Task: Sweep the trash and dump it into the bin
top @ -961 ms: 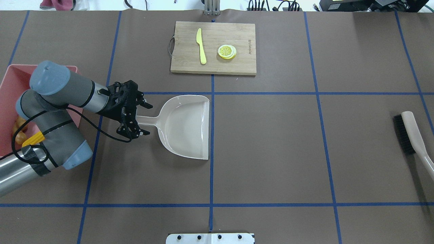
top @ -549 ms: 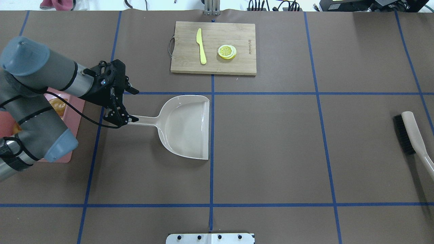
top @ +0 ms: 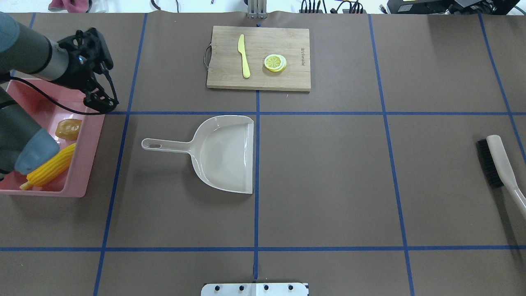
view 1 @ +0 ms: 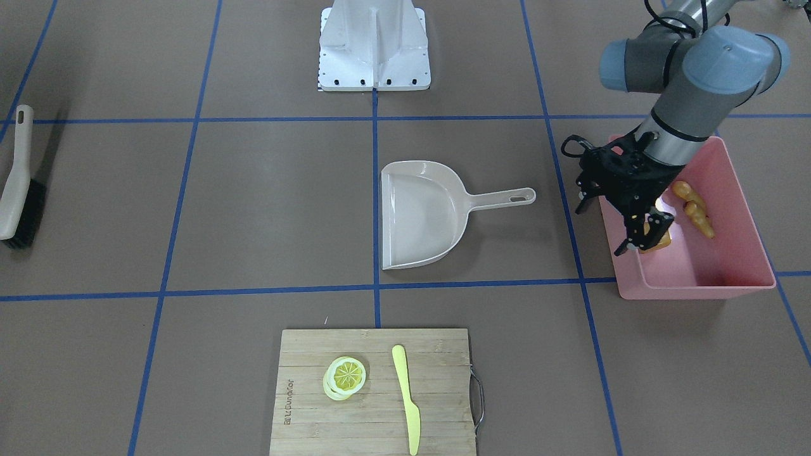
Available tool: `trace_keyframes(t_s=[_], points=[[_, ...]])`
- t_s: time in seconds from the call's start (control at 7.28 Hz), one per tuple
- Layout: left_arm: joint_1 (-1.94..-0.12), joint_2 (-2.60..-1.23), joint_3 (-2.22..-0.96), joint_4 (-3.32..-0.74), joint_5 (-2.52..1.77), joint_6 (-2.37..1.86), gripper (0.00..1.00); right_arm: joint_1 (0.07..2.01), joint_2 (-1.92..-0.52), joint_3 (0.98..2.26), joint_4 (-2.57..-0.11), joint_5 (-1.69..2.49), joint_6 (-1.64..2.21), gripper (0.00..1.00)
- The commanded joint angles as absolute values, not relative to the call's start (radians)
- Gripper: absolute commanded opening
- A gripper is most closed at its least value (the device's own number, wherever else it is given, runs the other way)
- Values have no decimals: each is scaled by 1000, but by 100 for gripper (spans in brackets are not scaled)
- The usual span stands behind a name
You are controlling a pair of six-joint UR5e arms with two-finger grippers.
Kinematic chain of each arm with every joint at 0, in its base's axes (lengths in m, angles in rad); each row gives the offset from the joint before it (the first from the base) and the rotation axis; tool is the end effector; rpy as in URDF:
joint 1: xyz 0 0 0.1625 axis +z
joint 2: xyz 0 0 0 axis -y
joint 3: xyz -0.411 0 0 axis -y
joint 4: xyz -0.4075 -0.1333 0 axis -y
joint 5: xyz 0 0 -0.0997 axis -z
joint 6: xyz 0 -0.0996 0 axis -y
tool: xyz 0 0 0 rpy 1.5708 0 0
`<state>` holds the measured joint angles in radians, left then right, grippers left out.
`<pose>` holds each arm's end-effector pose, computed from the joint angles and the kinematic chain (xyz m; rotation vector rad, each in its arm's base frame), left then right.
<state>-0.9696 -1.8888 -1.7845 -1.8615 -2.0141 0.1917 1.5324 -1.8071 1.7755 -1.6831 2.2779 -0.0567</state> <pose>0.2723 -0.5572 0.3345 0.7335 0.5953 0.9176 0.0532 -0.4012 0.6642 -0.1314 -0.7071 -0.0401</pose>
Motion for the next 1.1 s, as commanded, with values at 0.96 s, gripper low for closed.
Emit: trace_keyframes(t_s=[0.96], points=[[-1548, -1609, -1745, -1387, -2296, 218, 99, 1532, -1813, 1782, -1684, 2301, -57, 100]])
